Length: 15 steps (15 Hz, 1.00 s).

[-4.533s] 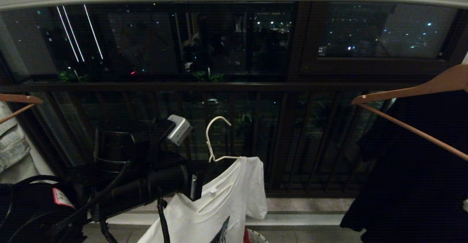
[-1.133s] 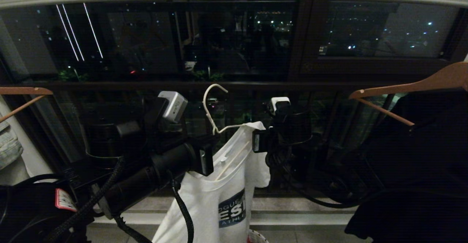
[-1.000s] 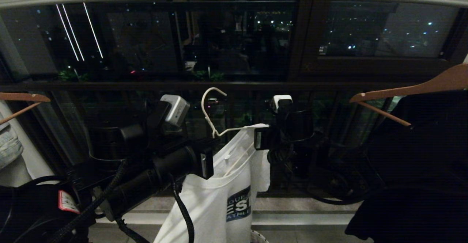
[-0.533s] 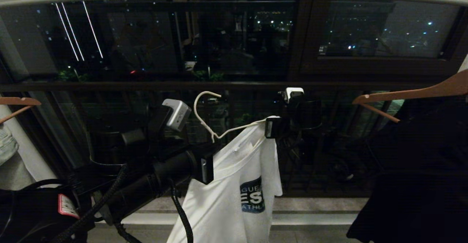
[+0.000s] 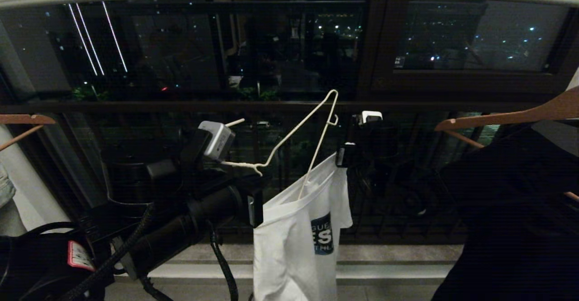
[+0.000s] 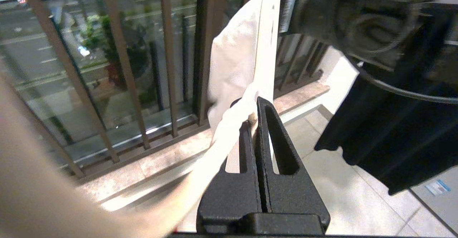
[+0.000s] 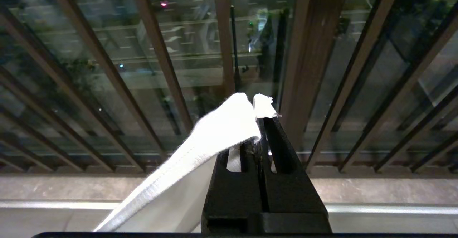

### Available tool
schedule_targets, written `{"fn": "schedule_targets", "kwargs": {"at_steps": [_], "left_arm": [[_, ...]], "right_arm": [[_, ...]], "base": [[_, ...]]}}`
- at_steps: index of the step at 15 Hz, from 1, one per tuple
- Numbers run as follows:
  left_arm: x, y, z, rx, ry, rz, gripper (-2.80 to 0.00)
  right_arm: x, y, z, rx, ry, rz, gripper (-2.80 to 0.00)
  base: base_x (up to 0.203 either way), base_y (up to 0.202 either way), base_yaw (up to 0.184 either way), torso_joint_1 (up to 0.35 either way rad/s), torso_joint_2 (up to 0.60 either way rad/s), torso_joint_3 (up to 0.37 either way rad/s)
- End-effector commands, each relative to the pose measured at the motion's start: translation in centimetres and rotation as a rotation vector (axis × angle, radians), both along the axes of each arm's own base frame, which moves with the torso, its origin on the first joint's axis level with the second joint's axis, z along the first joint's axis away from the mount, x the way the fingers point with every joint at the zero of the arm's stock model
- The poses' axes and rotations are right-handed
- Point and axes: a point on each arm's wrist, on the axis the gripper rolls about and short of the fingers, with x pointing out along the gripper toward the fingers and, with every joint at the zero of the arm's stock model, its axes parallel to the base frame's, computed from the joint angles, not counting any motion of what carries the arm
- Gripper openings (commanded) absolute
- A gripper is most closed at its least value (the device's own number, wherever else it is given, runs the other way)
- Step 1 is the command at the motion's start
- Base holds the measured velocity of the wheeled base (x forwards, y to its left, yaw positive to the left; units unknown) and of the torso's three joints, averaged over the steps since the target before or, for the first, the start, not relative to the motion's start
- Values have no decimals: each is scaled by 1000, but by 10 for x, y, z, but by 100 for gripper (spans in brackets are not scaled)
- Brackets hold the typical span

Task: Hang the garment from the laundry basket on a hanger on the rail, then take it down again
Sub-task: Take the clothes off the clothes rack

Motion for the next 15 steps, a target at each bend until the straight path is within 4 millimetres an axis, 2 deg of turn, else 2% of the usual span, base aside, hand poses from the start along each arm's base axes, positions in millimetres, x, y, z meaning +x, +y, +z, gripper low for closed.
{"fn": "schedule_targets", "kwargs": {"at_steps": [1, 3, 5, 7, 11, 15], "left_arm": [[1, -1, 0, -5, -3, 2, -280], [3, -2, 1, -6, -5, 5, -280], [7, -4, 0, -3, -6, 35, -280], [14, -8, 1, -3, -13, 101, -280], [26, -15, -4, 11, -8, 186, -280], [31, -18, -7, 45, -17, 227, -280]], "right_arm": [[-5, 5, -7, -9, 20, 15, -280], [-21, 26, -16, -27, 48, 76, -280], [-48, 55, -29, -59, 93, 166, -280], [-67, 72, -40, -89, 125, 227, -280], [-72, 79, -48, -98, 135, 247, -280], [-68, 83, -76, -132, 191, 254, -280]], "base": [[0, 0, 0, 0, 0, 0], [0, 0, 0, 0, 0, 0], [0, 0, 0, 0, 0, 0], [0, 0, 0, 0, 0, 0], [0, 0, 0, 0, 0, 0], [0, 0, 0, 0, 0, 0]]}}
